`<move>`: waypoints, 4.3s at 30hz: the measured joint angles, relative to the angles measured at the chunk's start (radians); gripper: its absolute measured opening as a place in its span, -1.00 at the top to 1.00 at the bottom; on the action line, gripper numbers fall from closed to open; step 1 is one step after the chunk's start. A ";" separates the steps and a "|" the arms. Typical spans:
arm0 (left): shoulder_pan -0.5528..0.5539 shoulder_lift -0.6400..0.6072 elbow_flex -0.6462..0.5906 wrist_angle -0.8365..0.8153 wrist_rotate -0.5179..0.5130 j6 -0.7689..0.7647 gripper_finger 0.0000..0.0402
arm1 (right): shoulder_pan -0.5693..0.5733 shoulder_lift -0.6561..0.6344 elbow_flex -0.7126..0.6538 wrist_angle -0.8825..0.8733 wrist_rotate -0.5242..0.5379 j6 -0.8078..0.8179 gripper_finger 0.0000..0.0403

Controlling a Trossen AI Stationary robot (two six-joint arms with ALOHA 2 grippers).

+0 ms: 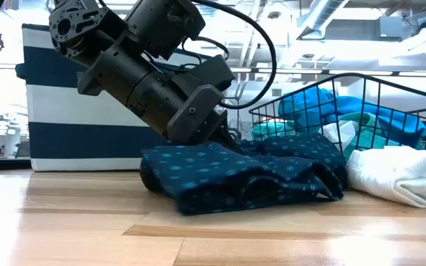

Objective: Pick & Place Cloths
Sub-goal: Put the blue shirt into the blue bin

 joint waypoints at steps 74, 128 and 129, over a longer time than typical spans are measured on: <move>0.715 -1.139 0.221 0.470 0.079 1.083 0.86 | -0.095 0.000 0.000 0.019 0.132 -0.010 -0.61; 0.840 -0.927 0.064 -1.153 0.106 0.305 0.17 | -0.095 0.000 -0.076 0.023 0.131 0.028 -0.61; 0.840 -0.927 0.064 -1.152 0.115 0.302 0.08 | -0.095 0.000 -0.084 0.023 0.131 0.032 -0.61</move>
